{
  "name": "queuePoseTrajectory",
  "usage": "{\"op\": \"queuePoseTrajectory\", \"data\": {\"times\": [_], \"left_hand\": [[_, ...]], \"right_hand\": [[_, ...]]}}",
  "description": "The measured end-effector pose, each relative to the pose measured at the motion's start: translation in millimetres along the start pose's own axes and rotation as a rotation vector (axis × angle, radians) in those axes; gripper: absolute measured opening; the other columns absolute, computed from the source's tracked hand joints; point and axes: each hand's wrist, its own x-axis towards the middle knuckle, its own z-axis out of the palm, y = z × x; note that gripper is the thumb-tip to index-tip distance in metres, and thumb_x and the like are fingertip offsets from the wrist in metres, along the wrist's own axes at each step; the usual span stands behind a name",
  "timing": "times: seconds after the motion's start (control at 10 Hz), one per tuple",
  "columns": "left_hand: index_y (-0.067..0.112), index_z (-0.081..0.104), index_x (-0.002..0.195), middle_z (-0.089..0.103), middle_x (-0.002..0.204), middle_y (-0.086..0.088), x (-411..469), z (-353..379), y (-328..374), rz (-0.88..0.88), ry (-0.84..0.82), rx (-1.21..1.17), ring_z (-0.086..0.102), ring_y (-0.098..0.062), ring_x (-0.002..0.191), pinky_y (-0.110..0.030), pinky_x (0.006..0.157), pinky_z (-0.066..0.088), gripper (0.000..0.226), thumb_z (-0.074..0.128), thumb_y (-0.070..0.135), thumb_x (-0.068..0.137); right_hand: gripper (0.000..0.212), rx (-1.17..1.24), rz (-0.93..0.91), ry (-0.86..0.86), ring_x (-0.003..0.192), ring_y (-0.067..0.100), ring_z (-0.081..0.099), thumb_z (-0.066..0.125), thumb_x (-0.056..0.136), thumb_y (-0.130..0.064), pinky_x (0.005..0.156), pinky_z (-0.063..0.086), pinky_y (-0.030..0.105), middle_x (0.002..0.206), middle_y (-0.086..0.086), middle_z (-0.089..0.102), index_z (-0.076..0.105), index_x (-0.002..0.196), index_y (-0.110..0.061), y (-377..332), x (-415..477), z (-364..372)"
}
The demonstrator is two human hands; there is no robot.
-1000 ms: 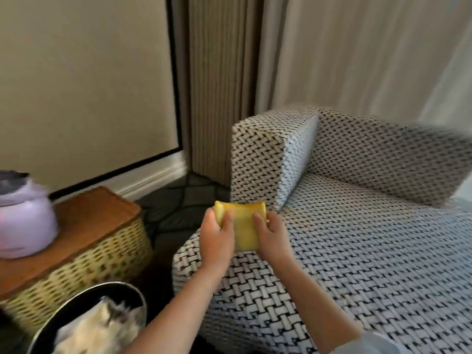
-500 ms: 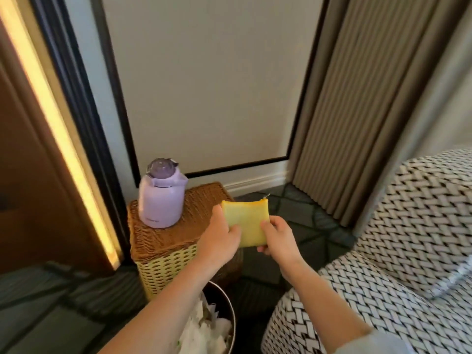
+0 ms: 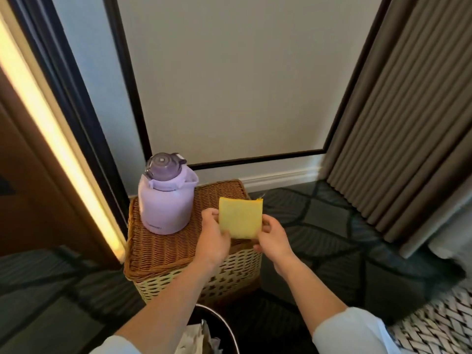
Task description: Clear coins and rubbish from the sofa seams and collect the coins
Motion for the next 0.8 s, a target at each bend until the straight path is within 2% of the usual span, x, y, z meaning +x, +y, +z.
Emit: {"op": "queuePoseTrajectory", "data": {"times": [0.1,0.2,0.3,0.4,0.5,0.6,0.7,0.8], "left_hand": [[0.019,0.039,0.123,0.04,0.131,-0.005,5.8,7.9,-10.1,0.02,-0.016,0.112,0.044,-0.002,0.086,-0.015,0.075,0.035,0.042,0.048,-0.005,0.089],[0.017,0.039,0.134,0.033,0.142,-0.005,10.9,15.4,-14.1,-0.001,-0.054,0.14,0.042,-0.007,0.101,-0.015,0.082,0.033,0.048,0.045,-0.004,0.091],[0.016,0.035,0.142,0.028,0.149,-0.006,16.4,20.0,-14.7,0.001,-0.097,0.135,0.04,-0.014,0.123,-0.013,0.093,0.028,0.054,0.044,-0.005,0.092],[0.014,0.026,0.149,0.017,0.158,-0.003,20.2,22.6,-14.0,0.031,-0.165,0.129,0.023,-0.006,0.136,-0.01,0.101,0.015,0.063,0.042,-0.006,0.092],[0.014,0.015,0.154,-0.001,0.163,-0.001,20.8,24.9,-14.5,0.005,-0.243,0.174,0.009,-0.008,0.144,-0.011,0.101,0.009,0.068,0.04,-0.004,0.093],[0.013,0.01,0.155,-0.011,0.162,-0.005,19.1,25.8,-15.4,-0.041,-0.306,0.237,0.006,-0.021,0.149,-0.015,0.106,0.013,0.069,0.038,-0.001,0.094],[0.01,0.016,0.154,-0.004,0.162,-0.009,10.0,23.7,-10.1,-0.06,-0.352,0.266,0.004,-0.02,0.149,-0.025,0.117,0.009,0.063,0.037,0.001,0.095],[0.013,0.023,0.153,0.01,0.162,-0.008,0.2,21.4,-6.3,-0.074,-0.342,0.258,0.012,-0.023,0.148,-0.034,0.121,0.012,0.06,0.038,0.004,0.095]], "right_hand": [[0.053,-0.013,-0.015,0.013,0.109,0.011,0.056,0.059,0.092,-0.004,0.091,0.054,0.035,0.123,-0.003,0.057,0.042,0.139,-0.022,8.7,14.6,5.7],[0.051,0.024,-0.052,-0.012,0.109,0.008,0.056,0.058,0.09,-0.001,0.091,0.053,0.03,0.123,-0.002,0.059,0.048,0.132,-0.027,12.8,22.6,9.9],[0.053,0.058,-0.07,-0.047,0.111,0.008,0.056,0.058,0.091,-0.001,0.094,0.052,0.032,0.125,-0.002,0.06,0.047,0.136,-0.026,14.7,27.4,8.4],[0.056,0.062,-0.073,-0.047,0.113,0.01,0.056,0.056,0.091,0.0,0.099,0.05,0.037,0.125,-0.002,0.059,0.045,0.139,-0.026,17.5,27.5,7.1],[0.055,-0.067,-0.05,-0.018,0.113,0.017,0.053,0.051,0.092,-0.007,0.101,0.047,0.041,0.128,0.007,0.054,0.043,0.143,-0.027,17.8,24.3,10.1],[0.062,-0.167,0.032,-0.041,0.126,0.025,0.044,0.047,0.094,-0.009,0.11,0.039,0.044,0.141,0.011,0.041,0.031,0.151,-0.026,16.9,21.6,9.8],[0.064,-0.159,0.085,-0.122,0.135,0.023,0.038,0.045,0.095,-0.004,0.113,0.034,0.039,0.153,0.008,0.035,0.027,0.154,-0.02,11.1,10.8,1.7],[0.061,-0.107,0.072,-0.153,0.124,0.011,0.045,0.043,0.094,0.001,0.103,0.033,0.022,0.146,-0.002,0.045,0.035,0.151,-0.019,5.9,-9.2,-7.0]]}}
